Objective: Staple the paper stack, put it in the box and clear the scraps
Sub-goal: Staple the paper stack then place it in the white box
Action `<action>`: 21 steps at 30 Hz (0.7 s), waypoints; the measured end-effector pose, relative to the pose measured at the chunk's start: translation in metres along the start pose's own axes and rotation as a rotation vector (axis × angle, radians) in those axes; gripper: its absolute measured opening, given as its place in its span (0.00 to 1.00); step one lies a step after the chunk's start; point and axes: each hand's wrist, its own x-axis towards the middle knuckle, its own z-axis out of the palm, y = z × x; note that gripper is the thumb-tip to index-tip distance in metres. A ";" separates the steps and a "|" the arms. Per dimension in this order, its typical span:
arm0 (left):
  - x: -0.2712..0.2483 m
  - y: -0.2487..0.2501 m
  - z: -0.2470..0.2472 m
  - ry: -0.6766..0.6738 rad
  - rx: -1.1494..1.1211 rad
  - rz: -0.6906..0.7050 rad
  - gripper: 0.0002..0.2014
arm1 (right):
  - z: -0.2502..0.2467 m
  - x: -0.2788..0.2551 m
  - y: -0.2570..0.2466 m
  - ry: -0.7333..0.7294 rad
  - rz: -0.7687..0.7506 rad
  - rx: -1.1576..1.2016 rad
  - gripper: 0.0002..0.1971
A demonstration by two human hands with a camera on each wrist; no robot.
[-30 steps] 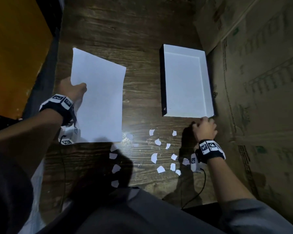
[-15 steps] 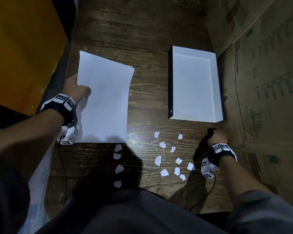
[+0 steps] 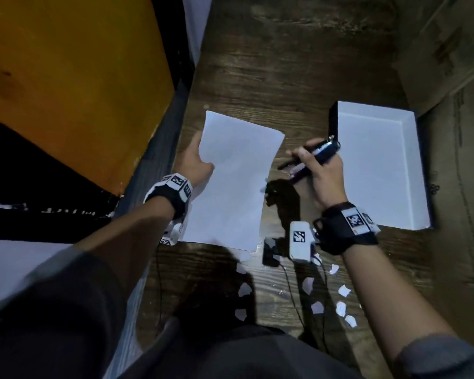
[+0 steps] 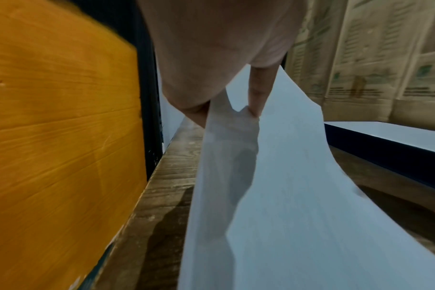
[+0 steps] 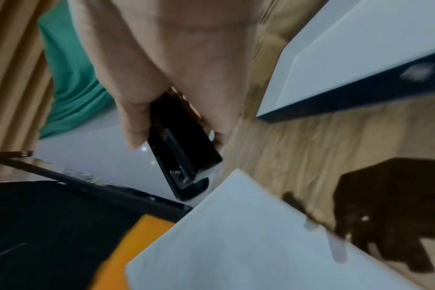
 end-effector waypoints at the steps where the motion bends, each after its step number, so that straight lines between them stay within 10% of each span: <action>1: -0.002 -0.001 -0.001 -0.017 0.027 0.018 0.40 | 0.020 0.008 -0.002 -0.006 -0.042 0.031 0.09; 8: -0.011 -0.008 0.001 -0.043 0.159 0.162 0.40 | 0.117 0.051 0.000 0.122 -0.082 0.139 0.10; 21: -0.010 -0.019 0.002 -0.013 0.197 0.224 0.37 | 0.133 0.060 0.009 0.088 0.050 0.075 0.05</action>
